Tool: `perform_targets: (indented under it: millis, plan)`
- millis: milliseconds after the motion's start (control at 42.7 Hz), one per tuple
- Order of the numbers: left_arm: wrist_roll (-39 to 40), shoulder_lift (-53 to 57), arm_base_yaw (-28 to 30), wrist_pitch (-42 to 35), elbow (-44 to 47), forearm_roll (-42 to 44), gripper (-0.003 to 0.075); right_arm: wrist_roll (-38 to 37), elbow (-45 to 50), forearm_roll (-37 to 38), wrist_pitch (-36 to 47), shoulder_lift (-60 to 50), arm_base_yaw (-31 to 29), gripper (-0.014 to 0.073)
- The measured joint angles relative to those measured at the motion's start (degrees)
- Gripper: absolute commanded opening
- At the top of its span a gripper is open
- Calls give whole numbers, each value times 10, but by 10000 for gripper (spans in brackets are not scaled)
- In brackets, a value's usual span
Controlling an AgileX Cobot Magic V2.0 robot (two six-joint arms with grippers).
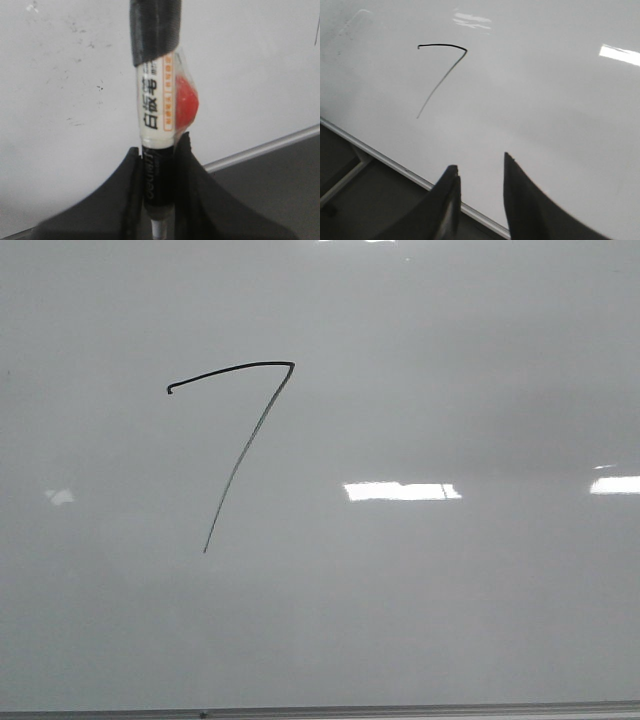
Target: Write number 7 on whiteboard
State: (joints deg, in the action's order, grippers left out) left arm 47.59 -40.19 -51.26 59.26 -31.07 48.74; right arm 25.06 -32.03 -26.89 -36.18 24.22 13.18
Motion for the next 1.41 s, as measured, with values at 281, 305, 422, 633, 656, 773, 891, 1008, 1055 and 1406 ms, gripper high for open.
perform_targets:
  millis: [281,305,422,633,656,773,891,1008,1055,1406]
  plan:
    - [53,-12,80,-107,0,33,-20,0,61,0,1,-52,-30,96]
    - [50,-18,87,-119,-1,29,-20,0,62,0,1,-52,-30,66]
    - [35,-64,155,-187,-3,0,-20,0,64,0,5,-52,-30,-72]
    - [-2,-160,320,-373,-9,-70,-20,0,64,0,9,-52,-31,-62]
    - [-6,-171,337,-388,-9,-73,-20,0,64,0,9,-52,-31,-62]
    - [-32,-209,427,-429,-11,-77,-20,0,64,0,9,-52,-31,-62]
    - [-62,-248,476,-450,-11,-79,-20,0,65,0,9,-52,-31,-62]
    - [-69,-296,491,-512,-12,-79,-20,0,73,0,9,-52,-31,-62]
    - [-69,-316,496,-535,-16,-79,-20,0,79,0,10,-52,-31,-62]
    - [-69,-418,535,-585,-47,-92,-20,0,94,0,17,-52,-31,-62]
